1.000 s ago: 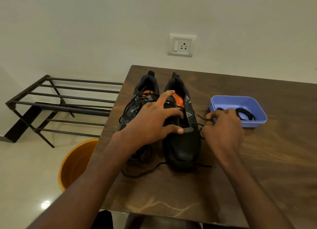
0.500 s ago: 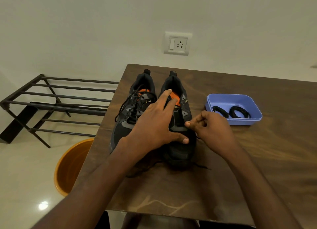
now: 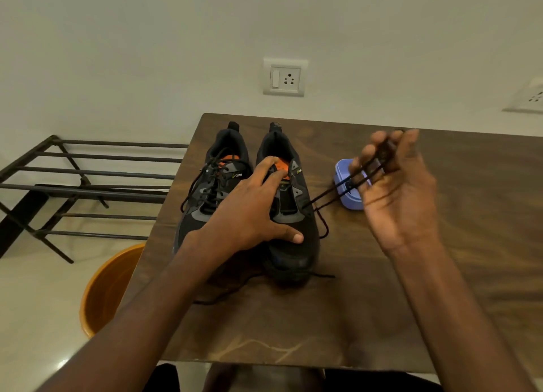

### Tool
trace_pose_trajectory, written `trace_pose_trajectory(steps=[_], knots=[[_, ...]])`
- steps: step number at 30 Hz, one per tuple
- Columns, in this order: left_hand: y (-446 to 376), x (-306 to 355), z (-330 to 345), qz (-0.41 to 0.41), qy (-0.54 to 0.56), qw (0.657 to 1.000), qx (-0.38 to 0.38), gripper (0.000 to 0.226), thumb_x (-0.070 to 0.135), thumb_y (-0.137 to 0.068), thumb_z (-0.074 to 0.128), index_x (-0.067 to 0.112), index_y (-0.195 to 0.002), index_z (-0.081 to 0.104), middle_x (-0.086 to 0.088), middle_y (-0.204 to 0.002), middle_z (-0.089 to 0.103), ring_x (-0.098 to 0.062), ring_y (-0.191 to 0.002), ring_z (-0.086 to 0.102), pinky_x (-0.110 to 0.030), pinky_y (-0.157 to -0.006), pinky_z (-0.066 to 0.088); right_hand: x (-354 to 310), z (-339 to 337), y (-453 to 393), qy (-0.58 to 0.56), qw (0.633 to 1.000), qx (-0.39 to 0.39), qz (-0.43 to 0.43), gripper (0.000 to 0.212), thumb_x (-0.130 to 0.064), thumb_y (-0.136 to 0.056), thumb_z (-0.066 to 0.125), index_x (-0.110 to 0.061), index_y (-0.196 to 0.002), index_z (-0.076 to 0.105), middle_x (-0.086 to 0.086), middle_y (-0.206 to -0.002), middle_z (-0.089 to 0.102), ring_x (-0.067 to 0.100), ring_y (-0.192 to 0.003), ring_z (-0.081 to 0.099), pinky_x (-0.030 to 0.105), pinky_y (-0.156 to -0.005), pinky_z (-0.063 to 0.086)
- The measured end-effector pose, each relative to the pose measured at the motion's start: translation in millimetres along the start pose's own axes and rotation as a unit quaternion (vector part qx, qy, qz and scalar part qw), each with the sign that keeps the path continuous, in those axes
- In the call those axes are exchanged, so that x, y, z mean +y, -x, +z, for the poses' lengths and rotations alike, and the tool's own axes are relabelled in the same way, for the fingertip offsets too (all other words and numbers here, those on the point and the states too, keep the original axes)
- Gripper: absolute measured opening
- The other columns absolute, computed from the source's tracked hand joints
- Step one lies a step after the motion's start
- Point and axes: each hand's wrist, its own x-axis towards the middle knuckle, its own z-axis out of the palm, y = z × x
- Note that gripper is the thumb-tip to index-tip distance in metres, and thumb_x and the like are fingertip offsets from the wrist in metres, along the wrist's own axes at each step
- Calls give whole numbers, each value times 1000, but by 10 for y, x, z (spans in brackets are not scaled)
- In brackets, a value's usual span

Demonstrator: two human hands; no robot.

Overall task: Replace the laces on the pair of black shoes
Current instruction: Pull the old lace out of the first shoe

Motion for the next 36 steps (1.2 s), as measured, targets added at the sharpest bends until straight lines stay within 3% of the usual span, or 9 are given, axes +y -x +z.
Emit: trace_pose_trajectory(steps=[6, 12, 15, 18, 20, 22, 24, 28, 36], knots=[[10, -34, 31, 18, 10, 1000, 21, 131, 73, -63, 82, 30, -165, 11, 23, -167, -9, -28, -153, 25, -47, -122, 34, 448, -90, 46, 720, 685, -105, 29, 21, -32, -95, 72, -27, -114, 75, -13, -101, 73, 1, -94, 63, 33, -90, 55], [2, -38, 23, 18, 6, 1000, 20, 130, 74, -63, 82, 31, -164, 13, 24, -166, -8, -29, -152, 27, -49, -122, 35, 445, -64, -23, 782, 611, -83, 86, 20, -25, -95, 72, -29, -77, 65, -8, -79, 66, 10, -85, 63, 30, -73, 52], [9, -43, 7, 18, 14, 1000, 14, 129, 71, -63, 84, 31, -164, 14, 24, -166, -8, -29, -152, 27, -48, -121, 34, 407, -26, 32, 739, 663, -71, 97, 21, -27, -98, 68, -28, -78, 69, -8, -77, 68, 7, -78, 62, 24, -65, 46], [12, -58, -16, 15, 25, 1000, 5, 130, 70, -62, 85, 32, -164, 13, 26, -166, -9, -28, -154, 24, -49, -122, 33, 247, -9, 69, 351, 932, 14, 88, 20, -20, -102, 60, -21, -89, 74, -2, -95, 72, 15, -92, 64, 23, -75, 47], [1, -58, -12, 8, 26, 1000, 0, 130, 70, -62, 85, 33, -164, 12, 26, -166, -10, -29, -154, 24, -51, -122, 33, 61, -21, 27, -18, 997, 22, 66, 25, -25, -105, 52, -21, -90, 72, 1, -105, 71, 20, -107, 65, 30, -85, 48], [-8, -57, -4, 6, 23, 1000, -4, 131, 71, -62, 85, 34, -164, 11, 25, -167, -11, -30, -154, 24, -52, -122, 34, -15, -49, -9, -138, 989, 6, 51, 23, -29, -106, 50, -21, -96, 70, -1, -103, 73, 17, -100, 70, 30, -84, 54], [-8, -66, -1, 11, 27, 1000, -1, 131, 71, -62, 85, 34, -164, 11, 26, -166, -10, -29, -153, 25, -52, -121, 35, 68, -57, 4, 76, 996, 31, 36, 19, -28, -104, 57, -17, -102, 72, -1, -91, 73, 11, -75, 67, 27, -70, 56], [1, -76, 1, 21, 26, 999, 8, 129, 71, -63, 84, 33, -164, 13, 25, -167, -8, -28, -153, 25, -49, -121, 35, 379, -160, 34, 676, 735, -49, -2, 14, -36, -94, 73, -29, -106, 76, -14, -91, 72, 2, -83, 64, 30, -78, 55], [-2, -87, 6, 19, 17, 1000, 9, 129, 75, -62, 82, 34, -163, 15, 24, -167, -7, -30, -152, 27, -52, -120, 37, 402, -60, 54, 774, 624, -89, 55, 30, -31, -96, 72, -37, -70, 57, -14, -70, 61, 5, -72, 60, 22, -59, 40]])
